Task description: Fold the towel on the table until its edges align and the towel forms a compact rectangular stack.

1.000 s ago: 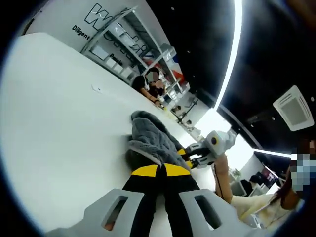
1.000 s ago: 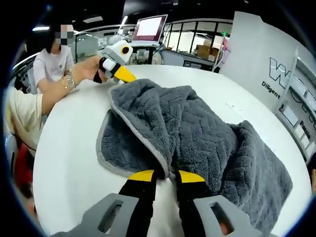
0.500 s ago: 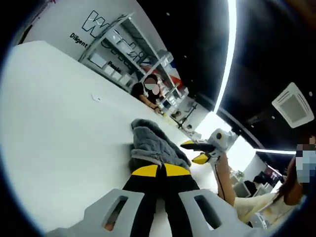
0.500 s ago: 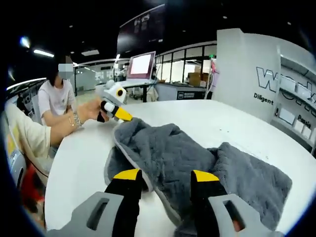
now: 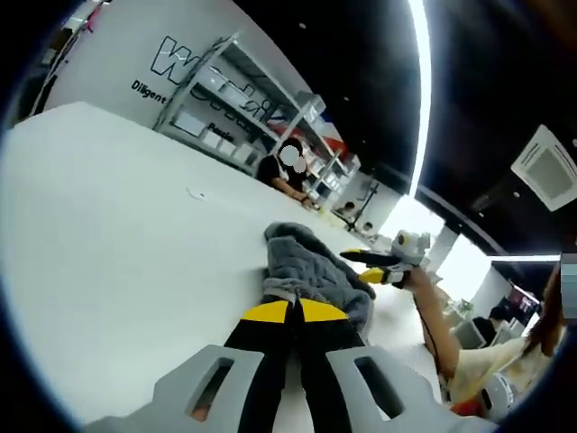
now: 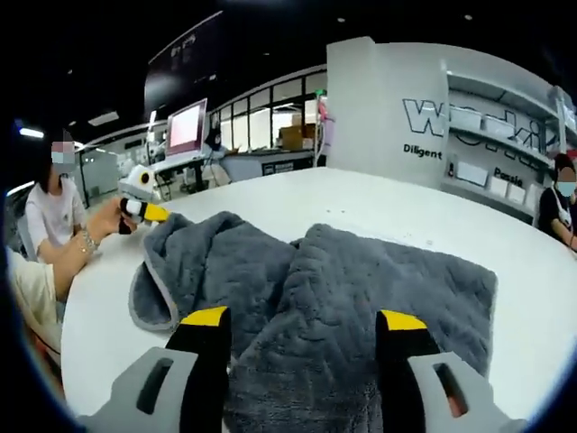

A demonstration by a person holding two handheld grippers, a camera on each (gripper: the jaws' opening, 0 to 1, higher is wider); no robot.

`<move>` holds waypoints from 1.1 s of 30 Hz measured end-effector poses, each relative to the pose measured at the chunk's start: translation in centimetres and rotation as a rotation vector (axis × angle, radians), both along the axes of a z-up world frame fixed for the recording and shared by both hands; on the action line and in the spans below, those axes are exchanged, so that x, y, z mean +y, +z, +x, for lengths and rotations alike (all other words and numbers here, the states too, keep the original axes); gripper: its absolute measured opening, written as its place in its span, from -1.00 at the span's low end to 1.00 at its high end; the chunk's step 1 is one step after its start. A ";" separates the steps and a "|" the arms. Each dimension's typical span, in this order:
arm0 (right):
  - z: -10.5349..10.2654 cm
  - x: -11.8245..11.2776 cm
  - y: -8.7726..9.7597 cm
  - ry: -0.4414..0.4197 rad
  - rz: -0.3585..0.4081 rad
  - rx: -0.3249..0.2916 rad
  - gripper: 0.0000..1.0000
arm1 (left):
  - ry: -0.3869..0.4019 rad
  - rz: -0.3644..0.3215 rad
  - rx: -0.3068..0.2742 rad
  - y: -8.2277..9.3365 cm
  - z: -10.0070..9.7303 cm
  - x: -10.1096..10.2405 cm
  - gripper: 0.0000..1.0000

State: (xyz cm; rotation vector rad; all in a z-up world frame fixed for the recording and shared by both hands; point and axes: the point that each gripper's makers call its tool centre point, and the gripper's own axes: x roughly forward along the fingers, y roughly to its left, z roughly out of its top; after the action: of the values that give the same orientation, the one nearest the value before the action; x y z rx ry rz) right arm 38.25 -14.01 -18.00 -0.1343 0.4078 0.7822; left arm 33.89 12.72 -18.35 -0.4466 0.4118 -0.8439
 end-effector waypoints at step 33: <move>-0.7 -1.2 -1.0 -0.050 -0.069 0.032 0.94 | 0.170 0.714 -0.272 9.4 4.4 5.2 -0.98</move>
State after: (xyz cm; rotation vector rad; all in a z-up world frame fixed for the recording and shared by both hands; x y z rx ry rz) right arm 37.51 -15.20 -18.99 -0.1758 0.4666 0.7223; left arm 38.30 17.92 -8.94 0.2898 0.3871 -0.5323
